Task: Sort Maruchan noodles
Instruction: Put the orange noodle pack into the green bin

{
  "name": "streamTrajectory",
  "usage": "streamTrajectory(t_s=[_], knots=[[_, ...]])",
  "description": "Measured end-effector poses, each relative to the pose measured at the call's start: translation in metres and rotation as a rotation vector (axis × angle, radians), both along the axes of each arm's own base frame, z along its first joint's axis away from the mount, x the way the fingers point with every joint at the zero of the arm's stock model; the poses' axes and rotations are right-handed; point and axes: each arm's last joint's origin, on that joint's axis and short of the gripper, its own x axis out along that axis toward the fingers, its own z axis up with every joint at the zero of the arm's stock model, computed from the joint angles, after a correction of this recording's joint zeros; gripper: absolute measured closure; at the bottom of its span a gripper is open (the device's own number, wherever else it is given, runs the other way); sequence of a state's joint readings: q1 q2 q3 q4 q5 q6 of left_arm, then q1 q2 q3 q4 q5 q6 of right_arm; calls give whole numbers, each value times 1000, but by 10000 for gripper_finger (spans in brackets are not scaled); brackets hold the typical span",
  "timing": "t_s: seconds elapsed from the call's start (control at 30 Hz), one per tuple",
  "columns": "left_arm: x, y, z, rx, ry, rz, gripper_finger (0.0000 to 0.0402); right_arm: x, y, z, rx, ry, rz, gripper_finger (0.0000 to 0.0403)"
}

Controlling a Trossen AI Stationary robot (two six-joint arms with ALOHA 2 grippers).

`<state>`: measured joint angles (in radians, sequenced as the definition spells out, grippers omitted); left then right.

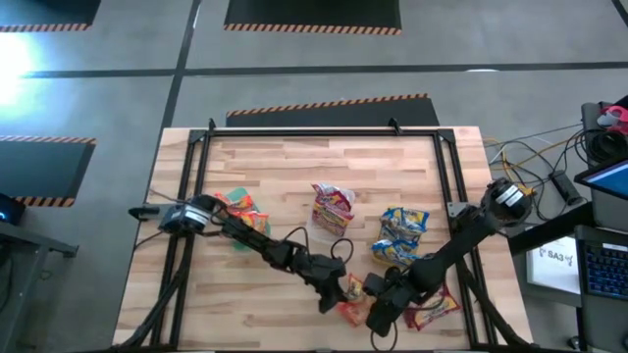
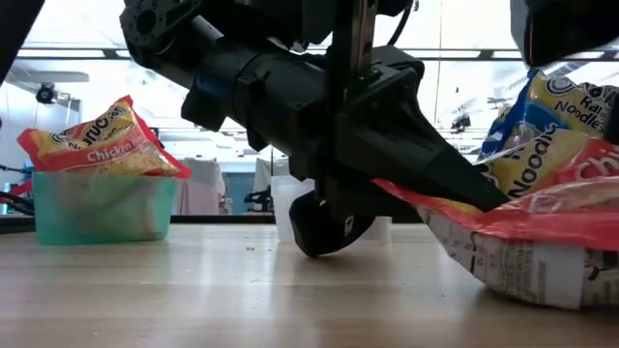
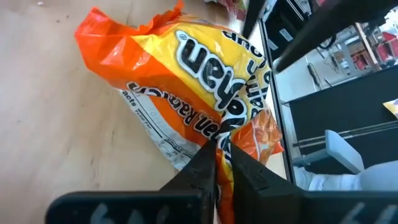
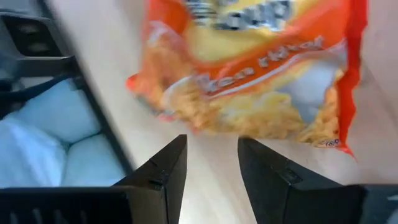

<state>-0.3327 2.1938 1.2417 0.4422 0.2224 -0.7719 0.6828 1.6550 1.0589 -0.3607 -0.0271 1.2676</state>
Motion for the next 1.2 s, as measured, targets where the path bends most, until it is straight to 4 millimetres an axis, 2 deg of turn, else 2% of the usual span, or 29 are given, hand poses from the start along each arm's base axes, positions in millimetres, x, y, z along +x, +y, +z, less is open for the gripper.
streamTrajectory(t_s=[0.2,0.37,0.53,0.77,1.2], knots=[[-3,4,2,13,31,-4,400,-10,-2,29,37,-77,45,271],[-9,11,14,61,74,-3,401,-18,-5,42,-15,-135,55,271],[-20,20,45,215,83,51,401,-22,-10,44,-108,-159,36,271],[-50,33,97,453,113,177,401,-27,-14,41,-159,-110,41,271],[-119,57,169,570,127,364,401,-30,-18,39,-248,-99,59,271]])
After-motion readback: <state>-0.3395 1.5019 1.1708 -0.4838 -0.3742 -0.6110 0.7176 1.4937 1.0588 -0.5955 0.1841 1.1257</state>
